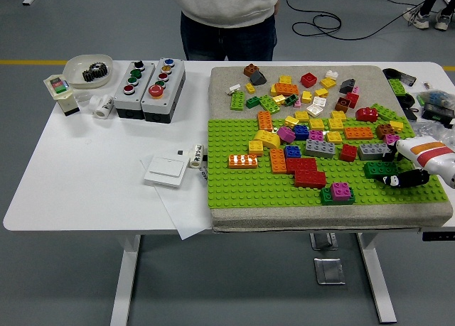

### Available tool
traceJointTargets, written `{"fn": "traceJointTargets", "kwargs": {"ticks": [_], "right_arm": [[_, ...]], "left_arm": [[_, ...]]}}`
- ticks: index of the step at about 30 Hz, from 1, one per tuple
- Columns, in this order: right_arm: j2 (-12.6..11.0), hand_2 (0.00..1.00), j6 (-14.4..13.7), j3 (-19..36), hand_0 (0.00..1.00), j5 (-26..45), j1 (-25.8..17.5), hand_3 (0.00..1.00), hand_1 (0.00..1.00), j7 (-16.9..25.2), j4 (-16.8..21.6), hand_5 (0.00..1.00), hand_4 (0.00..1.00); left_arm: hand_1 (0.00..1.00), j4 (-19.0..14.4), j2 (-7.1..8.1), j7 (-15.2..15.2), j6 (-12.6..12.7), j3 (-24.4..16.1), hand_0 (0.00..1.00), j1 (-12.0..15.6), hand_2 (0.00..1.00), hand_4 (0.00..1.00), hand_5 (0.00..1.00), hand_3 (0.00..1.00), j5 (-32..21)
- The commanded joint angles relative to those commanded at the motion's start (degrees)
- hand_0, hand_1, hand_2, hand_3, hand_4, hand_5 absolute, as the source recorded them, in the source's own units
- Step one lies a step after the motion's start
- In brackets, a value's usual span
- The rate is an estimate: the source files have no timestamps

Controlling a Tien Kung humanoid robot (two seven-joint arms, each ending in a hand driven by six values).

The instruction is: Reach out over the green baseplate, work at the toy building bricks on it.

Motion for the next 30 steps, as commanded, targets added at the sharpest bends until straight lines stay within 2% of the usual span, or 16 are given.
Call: {"fn": "traceJointTargets", "kwargs": {"ticks": [5, 6, 10, 19, 22, 29, 30], "right_arm": [[-0.13, 0.513, -1.07, 0.05, 0.388, 0.25, -0.2, 0.489, 0.459, 0.77, -0.04, 0.511, 0.756], [-0.16, 0.493, -1.28, 0.09, 0.344, 0.19, -0.25, 0.48, 0.425, 0.98, -0.07, 0.527, 0.734], [-0.3, 0.493, -1.65, 0.27, 0.344, 0.0, -0.42, 0.48, 0.425, 1.54, -0.02, 0.527, 0.734], [-0.94, 0.486, -1.27, 0.94, 0.322, 0.5, -0.94, 0.477, 0.416, 2.39, 0.85, 0.546, 0.724], [-1.41, 0.486, -1.03, 1.66, 0.322, 0.68, -1.38, 0.477, 0.416, 2.48, 1.98, 0.546, 0.724], [-3.98, 0.489, -0.74, 3.04, 0.323, 1.36, -2.89, 0.48, 0.417, 2.96, 8.14, 0.546, 0.721], [-4.3, 0.488, -0.74, 3.1, 0.326, 1.5, -3.05, 0.482, 0.42, 3.04, 9.22, 0.521, 0.697]], "left_arm": [[0.745, 0.02, 0.04, 0.1, 0.01, -0.13, 0.659, 0.02, 0.737, 0.613, 0.625, 0.567, 0.26], [0.745, 0.03, 0.04, 0.13, 0.02, -0.17, 0.658, 0.03, 0.737, 0.613, 0.627, 0.566, 0.34], [0.745, 0.05, 0.05, 0.16, 0.02, -0.21, 0.658, 0.08, 0.737, 0.613, 0.627, 0.566, 0.45], [0.745, 0.09, 0.1, 0.16, 0.02, -0.29, 0.658, 0.16, 0.735, 0.612, 0.629, 0.566, 0.65], [0.745, 0.1, 0.13, 0.18, 0.03, -0.35, 0.658, 0.19, 0.735, 0.612, 0.629, 0.566, 0.77], [0.746, 0.12, 0.17, 0.09, -0.04, -0.23, 0.658, 0.2, 0.734, 0.612, 0.629, 0.566, 0.66], [0.743, 0.12, 0.18, 0.09, -0.05, -0.22, 0.658, 0.19, 0.734, 0.612, 0.629, 0.566, 0.66]]}}
